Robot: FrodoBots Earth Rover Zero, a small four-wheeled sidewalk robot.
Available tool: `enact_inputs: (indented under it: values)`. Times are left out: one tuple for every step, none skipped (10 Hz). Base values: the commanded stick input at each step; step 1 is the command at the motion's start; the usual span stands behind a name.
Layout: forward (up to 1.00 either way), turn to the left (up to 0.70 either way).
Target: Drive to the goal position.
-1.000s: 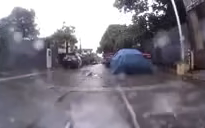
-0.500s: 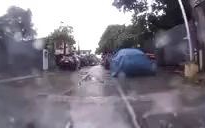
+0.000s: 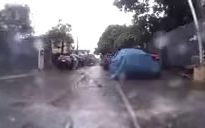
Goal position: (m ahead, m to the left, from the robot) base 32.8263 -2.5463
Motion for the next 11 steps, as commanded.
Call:
enact_inputs:
  values:
    - [1.00,0.00]
    - [1.00,0.00]
    - [1.00,0.21]
    - [1.00,0.27]
    - [1.00,0.05]
    - [1.00,0.00]
    - [1.00,0.00]
    - [1.00,0.00]
    - [1.00,0.00]
    - [1.00,0.00]
    - [1.00,0.00]
